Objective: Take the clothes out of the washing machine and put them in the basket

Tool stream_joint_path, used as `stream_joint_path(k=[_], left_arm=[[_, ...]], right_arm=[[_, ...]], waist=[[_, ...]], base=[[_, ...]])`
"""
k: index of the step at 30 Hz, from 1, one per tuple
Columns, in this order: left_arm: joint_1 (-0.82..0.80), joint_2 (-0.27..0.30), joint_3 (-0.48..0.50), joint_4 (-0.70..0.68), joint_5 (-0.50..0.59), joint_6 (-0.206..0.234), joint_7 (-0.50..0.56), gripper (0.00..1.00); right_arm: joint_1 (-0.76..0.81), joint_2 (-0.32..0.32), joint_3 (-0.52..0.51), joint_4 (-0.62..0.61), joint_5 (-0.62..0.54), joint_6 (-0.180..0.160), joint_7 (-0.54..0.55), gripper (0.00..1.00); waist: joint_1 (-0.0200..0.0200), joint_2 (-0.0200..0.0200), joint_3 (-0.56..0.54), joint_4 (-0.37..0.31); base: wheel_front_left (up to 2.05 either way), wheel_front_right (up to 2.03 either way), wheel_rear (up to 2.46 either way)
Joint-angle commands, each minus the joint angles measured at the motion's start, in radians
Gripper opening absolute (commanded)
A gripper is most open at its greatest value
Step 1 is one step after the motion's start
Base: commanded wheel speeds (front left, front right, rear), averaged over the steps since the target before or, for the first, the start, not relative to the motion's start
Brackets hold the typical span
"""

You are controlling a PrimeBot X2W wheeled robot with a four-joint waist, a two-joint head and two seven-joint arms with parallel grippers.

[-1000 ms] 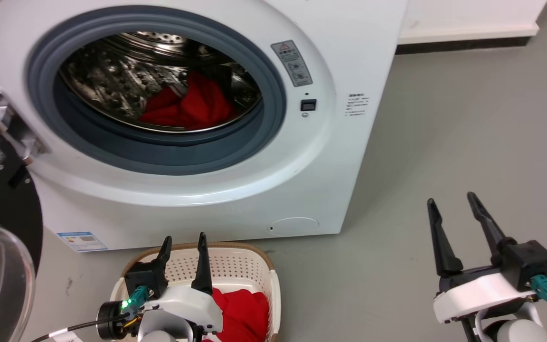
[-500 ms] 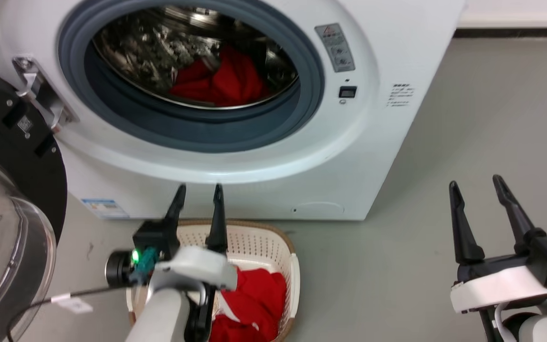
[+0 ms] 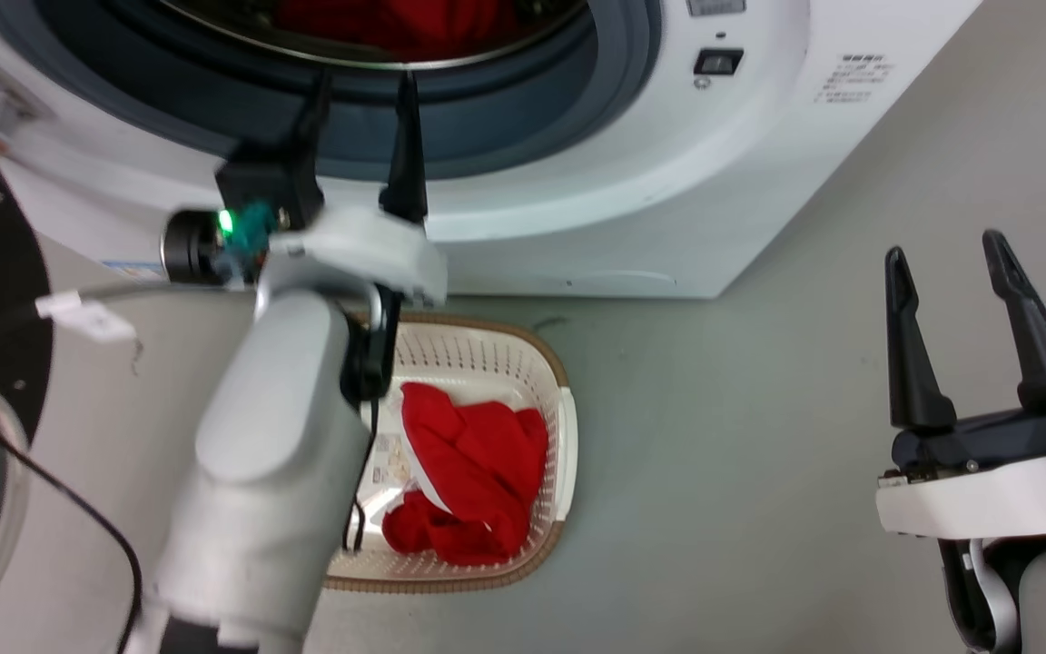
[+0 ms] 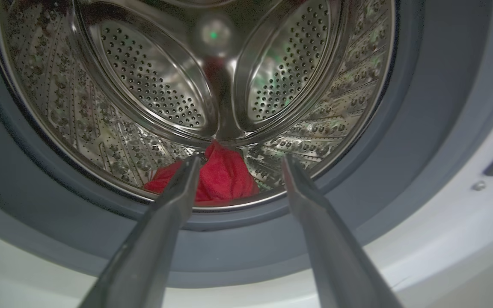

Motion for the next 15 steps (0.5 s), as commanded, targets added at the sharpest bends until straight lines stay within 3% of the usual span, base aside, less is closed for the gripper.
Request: stream_joint_path(k=[1, 8, 15], left_arm=[[-0.037, 0.003, 0.005, 0.019, 0.005, -0.003, -0.002, 1.0], [-0.345, 0.049, 0.021, 0.284, 0.016, -0.016, 0.037, 1.0], [-0.58, 0.119, 0.022, 0.482, 0.026, 0.0, 0.166, 1.0]], right_arm=[[-0.018, 0.0, 0.004, -0.009, 0.0, -0.001, -0.001, 1.0], [-0.05, 0.001, 0.036, -0.013, 0.041, -0.001, -0.019, 1.0], [-0.089, 0.001, 0.083, 0.011, 0.08, -0.001, -0.06, 1.0]], waist=[[-0.0001, 0.0, 0.055, -0.025], [-0.0001, 0.0, 0.154, -0.094], [-0.0001, 0.0, 0.239, -0.181]], base=[[0.0, 0.0, 0.0], [0.0, 0.0, 0.0], [0.0, 0.0, 0.0]])
